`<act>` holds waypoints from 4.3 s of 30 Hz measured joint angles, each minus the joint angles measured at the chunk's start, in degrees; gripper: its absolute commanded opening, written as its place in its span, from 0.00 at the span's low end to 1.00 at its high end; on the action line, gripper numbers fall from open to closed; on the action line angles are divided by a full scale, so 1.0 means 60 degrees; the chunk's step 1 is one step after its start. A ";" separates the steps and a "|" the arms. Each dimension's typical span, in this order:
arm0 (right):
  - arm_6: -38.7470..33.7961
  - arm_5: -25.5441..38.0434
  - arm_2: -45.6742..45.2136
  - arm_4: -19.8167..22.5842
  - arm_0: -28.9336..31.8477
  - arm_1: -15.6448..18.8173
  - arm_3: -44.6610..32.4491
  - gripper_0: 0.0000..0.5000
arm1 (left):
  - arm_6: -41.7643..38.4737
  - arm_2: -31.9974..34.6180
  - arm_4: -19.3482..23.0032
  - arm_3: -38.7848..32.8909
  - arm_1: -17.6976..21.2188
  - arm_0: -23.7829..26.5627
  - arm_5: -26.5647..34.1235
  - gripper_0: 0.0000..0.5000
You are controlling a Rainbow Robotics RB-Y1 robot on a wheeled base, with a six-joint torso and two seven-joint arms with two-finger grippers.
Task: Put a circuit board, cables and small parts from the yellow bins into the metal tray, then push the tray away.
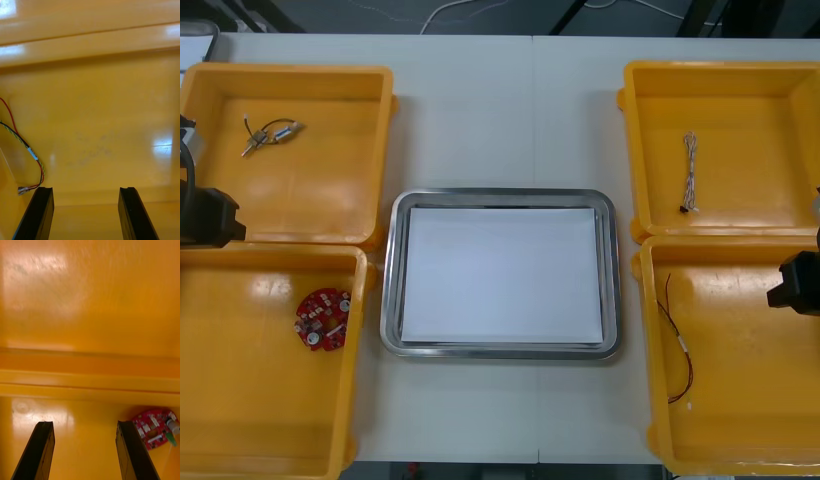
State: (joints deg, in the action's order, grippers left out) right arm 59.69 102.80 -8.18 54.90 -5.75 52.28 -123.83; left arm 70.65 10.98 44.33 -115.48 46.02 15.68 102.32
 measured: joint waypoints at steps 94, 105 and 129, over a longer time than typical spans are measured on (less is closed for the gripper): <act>0.1676 -0.2737 0.1760 -0.5019 0.2997 -0.3963 -0.0129 1.00 | -0.3052 -0.3211 -0.3742 -0.2475 -0.1702 -0.3949 -0.2982 0.97; 0.1676 -0.2727 0.1889 -0.5007 0.2906 -0.3975 -0.0043 0.00 | -0.3063 -0.3338 -0.3954 -0.2471 -0.1804 -0.3949 -0.2982 0.97; 0.1676 -0.1481 0.1566 -0.4502 0.1786 -0.3987 0.0095 0.00 | -0.3062 -0.3372 -0.4058 -0.1854 -0.1836 -0.3949 -0.3456 0.21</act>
State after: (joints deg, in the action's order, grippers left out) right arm 69.75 93.92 1.21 27.89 4.96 28.36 -123.26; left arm 52.27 -9.26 19.98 -126.61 35.00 -8.01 81.58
